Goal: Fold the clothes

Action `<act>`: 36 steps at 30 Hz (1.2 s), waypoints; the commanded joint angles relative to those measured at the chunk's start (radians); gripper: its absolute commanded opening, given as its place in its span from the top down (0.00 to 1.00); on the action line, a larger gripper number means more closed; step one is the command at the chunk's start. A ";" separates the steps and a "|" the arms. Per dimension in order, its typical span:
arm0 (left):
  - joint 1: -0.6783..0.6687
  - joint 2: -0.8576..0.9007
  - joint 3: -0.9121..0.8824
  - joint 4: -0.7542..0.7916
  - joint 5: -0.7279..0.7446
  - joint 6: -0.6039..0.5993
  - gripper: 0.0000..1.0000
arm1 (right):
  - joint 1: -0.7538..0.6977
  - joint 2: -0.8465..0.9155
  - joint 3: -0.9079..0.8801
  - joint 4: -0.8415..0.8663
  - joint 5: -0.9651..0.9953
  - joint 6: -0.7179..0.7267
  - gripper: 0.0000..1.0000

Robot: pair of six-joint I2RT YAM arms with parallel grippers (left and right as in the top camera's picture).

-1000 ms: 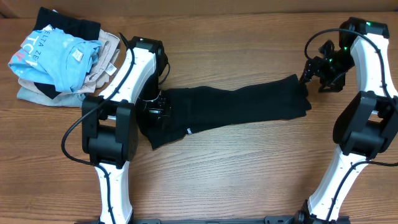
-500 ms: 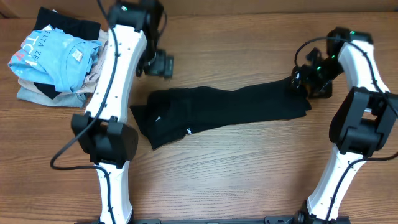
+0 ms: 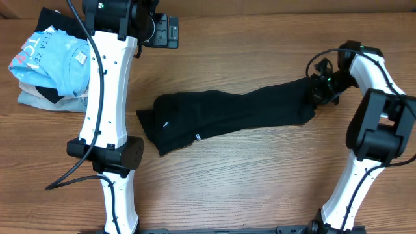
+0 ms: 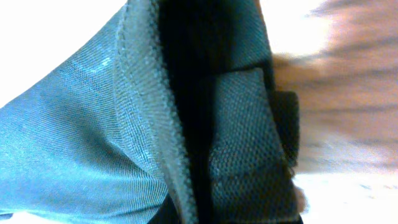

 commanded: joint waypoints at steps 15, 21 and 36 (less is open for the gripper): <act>0.014 -0.011 0.012 0.042 -0.080 -0.002 0.00 | -0.225 -0.205 0.193 -0.248 -0.001 -0.033 0.96; 0.029 -0.011 0.012 0.037 -0.080 -0.003 0.00 | -0.066 -0.218 0.182 -0.276 0.038 -0.032 0.96; 0.034 -0.011 0.010 0.035 -0.076 -0.003 0.00 | 0.368 -0.218 -0.093 -0.126 0.068 0.074 0.64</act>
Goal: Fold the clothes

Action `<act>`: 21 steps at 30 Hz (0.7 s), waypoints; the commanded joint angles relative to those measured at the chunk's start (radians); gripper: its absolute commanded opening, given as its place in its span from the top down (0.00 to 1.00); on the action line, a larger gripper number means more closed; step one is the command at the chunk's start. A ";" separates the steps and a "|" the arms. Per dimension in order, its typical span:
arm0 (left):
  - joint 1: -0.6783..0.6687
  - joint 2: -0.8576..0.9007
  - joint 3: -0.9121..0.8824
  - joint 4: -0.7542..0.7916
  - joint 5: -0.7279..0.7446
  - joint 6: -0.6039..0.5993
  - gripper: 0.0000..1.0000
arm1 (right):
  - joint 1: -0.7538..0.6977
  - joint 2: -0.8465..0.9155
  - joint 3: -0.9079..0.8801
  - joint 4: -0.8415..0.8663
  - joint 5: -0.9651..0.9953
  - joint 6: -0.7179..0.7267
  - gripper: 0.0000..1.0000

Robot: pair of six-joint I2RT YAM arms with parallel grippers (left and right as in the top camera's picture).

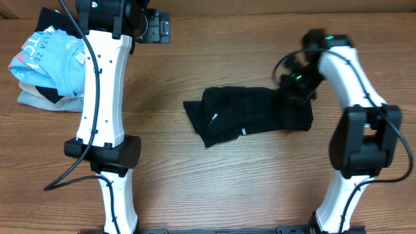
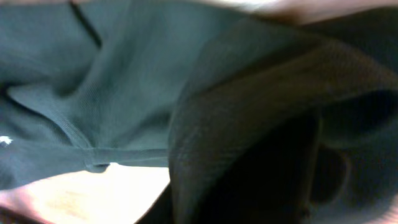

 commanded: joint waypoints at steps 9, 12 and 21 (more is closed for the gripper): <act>0.005 -0.004 -0.028 -0.089 0.109 -0.014 0.00 | 0.080 -0.097 0.190 -0.080 -0.038 0.029 0.50; 0.005 -0.006 -0.101 -0.089 0.173 0.018 0.00 | 0.037 -0.131 0.253 -0.111 -0.038 0.029 0.30; -0.022 -0.006 -0.421 -0.079 0.249 0.048 0.00 | -0.094 -0.173 0.272 -0.162 -0.037 0.021 0.00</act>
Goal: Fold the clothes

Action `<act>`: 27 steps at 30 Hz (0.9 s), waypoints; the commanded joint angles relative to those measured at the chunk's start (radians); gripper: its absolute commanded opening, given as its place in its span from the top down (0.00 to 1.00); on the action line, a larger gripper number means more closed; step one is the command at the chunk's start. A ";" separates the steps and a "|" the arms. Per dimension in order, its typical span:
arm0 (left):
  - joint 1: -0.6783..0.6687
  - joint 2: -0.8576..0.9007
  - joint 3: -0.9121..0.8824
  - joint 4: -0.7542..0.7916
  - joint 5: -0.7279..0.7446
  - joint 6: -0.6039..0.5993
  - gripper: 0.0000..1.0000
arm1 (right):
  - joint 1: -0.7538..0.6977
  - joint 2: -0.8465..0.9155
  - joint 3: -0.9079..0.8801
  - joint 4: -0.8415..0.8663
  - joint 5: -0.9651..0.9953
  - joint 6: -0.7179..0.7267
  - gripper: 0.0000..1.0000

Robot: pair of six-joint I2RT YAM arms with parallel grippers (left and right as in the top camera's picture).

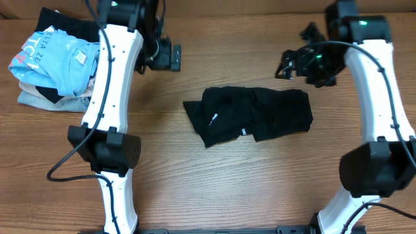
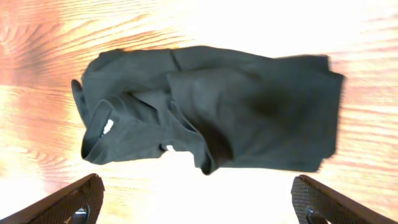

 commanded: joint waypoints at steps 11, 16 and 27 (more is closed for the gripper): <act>-0.125 -0.056 -0.520 0.314 0.136 0.151 0.00 | -0.049 -0.002 0.012 -0.010 -0.002 -0.060 0.00; -0.089 -0.056 -0.706 0.492 0.274 0.251 0.03 | -0.049 -0.002 0.012 -0.009 0.030 -0.060 0.03; -0.090 -0.054 -0.896 0.725 0.349 0.328 0.57 | -0.048 -0.002 0.006 0.001 0.027 -0.060 0.28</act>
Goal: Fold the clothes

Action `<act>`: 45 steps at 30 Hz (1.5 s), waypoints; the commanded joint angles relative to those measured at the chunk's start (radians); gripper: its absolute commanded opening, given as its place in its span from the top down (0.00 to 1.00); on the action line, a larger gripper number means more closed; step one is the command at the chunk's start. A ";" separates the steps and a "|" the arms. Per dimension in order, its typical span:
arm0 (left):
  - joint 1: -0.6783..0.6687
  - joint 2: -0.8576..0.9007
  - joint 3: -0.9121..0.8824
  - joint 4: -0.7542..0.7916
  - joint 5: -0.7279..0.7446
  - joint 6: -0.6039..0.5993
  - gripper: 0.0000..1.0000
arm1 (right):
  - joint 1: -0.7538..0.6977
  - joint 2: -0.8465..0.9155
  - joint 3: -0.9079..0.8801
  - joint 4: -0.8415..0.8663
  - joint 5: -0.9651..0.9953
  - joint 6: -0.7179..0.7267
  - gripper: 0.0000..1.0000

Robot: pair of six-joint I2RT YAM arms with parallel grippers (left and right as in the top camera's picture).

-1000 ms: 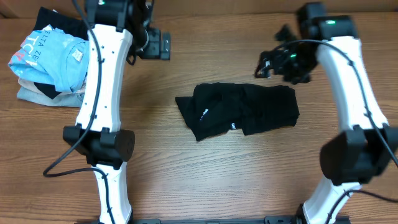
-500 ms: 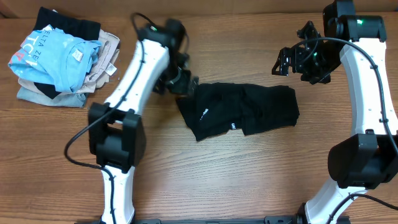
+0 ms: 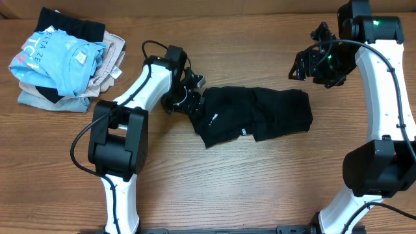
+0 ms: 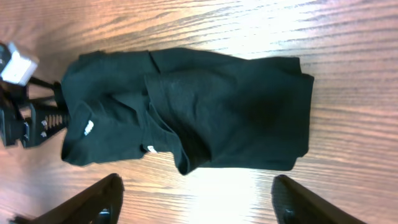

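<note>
A black garment (image 3: 250, 117) lies folded roughly in half mid-table, its folded-over layer on the right; the right wrist view shows the whole garment (image 4: 186, 109). My left gripper (image 3: 188, 93) sits low at the garment's left edge, fingers apparently spread and holding nothing, and the same left gripper (image 4: 28, 115) shows at that view's left border. My right gripper (image 3: 311, 63) hangs open above and behind the garment's right end, right gripper (image 4: 202, 202) empty, with both fingers (image 4: 102, 199) clear of the cloth.
A pile of other clothes (image 3: 58, 55), light blue on top, sits at the table's back left corner. Both arm bases stand at the front edge. Bare wood surrounds the garment.
My left arm has come down from the back of the table, and its gripper now sits at the garment's left edge. The right gripper stays open and raised, shifted slightly.
First the garment lay stretched long with my right gripper shut on its right end. Then that end was over the middle, shortening the garment. Then the right gripper was open and lifted clear of the folded cloth. Now the left gripper is at the left edge.
</note>
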 commanded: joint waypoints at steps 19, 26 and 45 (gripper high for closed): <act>0.036 -0.172 0.262 -0.295 -0.127 -0.153 0.96 | 0.065 0.002 -0.597 0.622 -0.135 0.167 0.96; 0.014 -0.246 0.293 -0.298 -0.119 -0.156 0.96 | 0.100 0.005 -0.787 0.853 -0.055 0.320 0.96; -0.351 -0.161 0.342 -0.026 -0.099 -0.305 0.96 | 0.098 0.004 -0.821 0.882 -0.063 0.367 0.96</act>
